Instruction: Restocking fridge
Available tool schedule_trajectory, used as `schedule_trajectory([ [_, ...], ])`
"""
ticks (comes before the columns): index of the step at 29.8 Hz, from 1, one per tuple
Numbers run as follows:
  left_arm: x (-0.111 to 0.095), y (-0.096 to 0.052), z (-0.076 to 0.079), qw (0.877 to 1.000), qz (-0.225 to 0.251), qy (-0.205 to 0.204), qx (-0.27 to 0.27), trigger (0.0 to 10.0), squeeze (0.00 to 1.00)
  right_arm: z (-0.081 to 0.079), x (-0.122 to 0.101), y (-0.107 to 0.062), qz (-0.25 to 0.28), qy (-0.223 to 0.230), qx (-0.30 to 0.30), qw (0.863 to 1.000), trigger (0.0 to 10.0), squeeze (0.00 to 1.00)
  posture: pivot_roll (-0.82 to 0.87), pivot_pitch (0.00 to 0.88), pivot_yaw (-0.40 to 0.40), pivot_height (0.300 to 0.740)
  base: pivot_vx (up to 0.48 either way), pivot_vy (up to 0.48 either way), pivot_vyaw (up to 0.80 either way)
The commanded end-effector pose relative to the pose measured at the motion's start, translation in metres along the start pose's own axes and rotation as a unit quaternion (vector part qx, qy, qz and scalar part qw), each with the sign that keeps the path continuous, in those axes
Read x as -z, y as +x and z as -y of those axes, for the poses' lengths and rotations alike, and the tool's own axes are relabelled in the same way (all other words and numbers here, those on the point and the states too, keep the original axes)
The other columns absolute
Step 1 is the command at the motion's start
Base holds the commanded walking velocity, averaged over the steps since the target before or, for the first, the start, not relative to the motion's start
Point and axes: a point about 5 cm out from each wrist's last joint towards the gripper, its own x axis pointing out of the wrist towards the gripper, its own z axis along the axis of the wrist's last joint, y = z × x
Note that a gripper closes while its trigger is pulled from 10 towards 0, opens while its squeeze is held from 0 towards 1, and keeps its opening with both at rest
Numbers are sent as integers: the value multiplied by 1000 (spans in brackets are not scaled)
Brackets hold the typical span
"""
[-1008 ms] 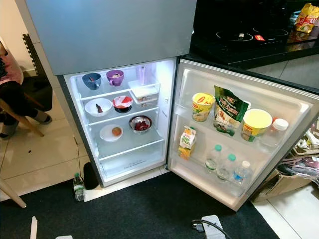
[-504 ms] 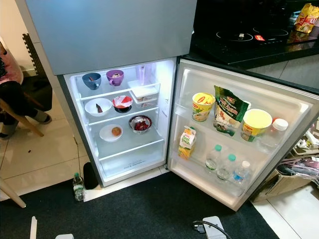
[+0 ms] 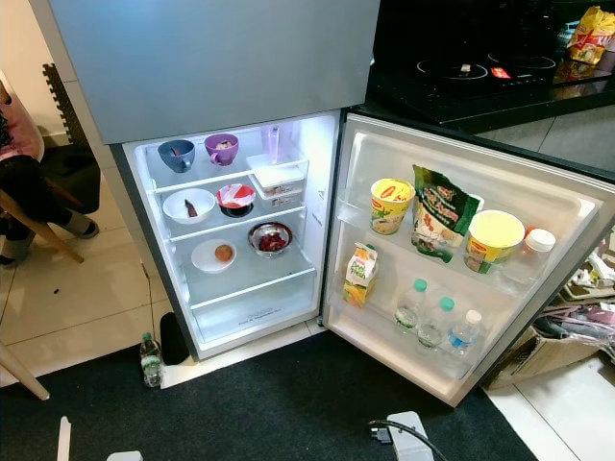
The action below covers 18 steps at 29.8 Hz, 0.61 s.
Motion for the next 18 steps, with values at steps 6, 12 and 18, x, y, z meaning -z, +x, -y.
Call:
schedule_trajectory([
  [6, 3, 1, 6, 1000, -8, 2, 8, 10000, 0, 13, 11, -3, -7, 0, 7, 1000, 10000, 0, -24, 0, 2, 740, 0, 0, 0],
  [12, 2, 1, 5, 1000, -6, 2, 8, 10000, 0, 18, 16, -4, -9, 4, 10, 1000, 10000, 0, -25, 0, 5, 740, 0, 0, 0],
  [18, 2, 1, 5, 1000, -8, 3, 8, 10000, 0, 10, 15, -3, -10, 2, 4, 1000, 10000, 0, -21, 0, 5, 740, 0, 0, 0],
])
